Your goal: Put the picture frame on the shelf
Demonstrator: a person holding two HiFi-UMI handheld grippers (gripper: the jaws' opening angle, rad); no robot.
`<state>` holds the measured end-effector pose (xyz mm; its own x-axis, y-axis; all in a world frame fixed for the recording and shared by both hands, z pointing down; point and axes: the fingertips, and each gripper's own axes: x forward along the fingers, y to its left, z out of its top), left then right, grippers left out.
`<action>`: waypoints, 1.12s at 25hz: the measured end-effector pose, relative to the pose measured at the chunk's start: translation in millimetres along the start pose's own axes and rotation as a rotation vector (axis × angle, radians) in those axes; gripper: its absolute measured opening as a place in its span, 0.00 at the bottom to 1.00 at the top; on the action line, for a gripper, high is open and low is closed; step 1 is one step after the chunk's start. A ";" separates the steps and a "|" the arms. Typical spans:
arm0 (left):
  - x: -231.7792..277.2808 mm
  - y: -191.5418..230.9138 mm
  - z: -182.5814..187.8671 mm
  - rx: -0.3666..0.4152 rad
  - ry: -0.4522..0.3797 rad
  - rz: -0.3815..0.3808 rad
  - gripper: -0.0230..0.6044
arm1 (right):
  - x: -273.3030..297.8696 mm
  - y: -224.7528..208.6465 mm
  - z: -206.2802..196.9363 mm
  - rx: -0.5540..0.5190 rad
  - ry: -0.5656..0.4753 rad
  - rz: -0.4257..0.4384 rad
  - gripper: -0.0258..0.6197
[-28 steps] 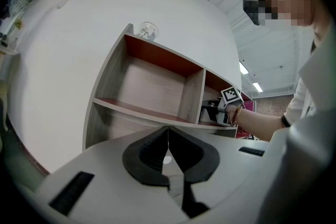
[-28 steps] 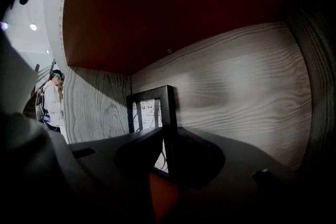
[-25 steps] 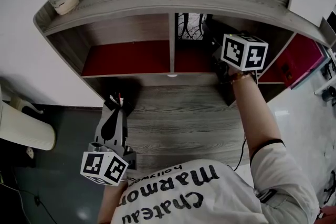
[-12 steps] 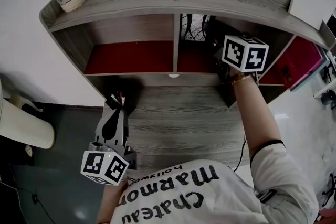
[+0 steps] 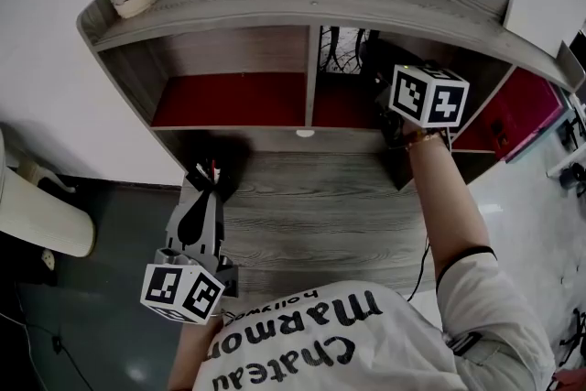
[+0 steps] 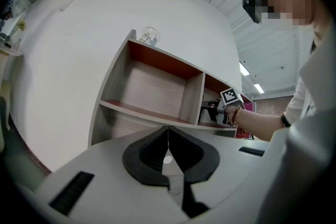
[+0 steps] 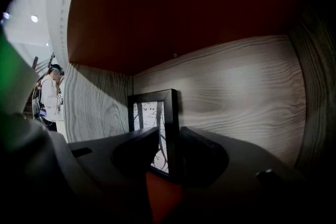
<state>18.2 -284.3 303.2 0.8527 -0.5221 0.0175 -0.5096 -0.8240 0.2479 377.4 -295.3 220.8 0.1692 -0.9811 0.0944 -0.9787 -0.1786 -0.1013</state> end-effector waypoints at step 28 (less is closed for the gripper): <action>-16.2 -35.9 12.9 0.023 -0.041 -0.014 0.06 | -45.0 4.8 8.9 0.023 -0.029 0.017 0.27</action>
<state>21.2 -249.1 281.5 0.8547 -0.5185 -0.0258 -0.5003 -0.8360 0.2254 366.2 -252.6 207.3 0.1562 -0.9857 0.0637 -0.9785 -0.1632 -0.1259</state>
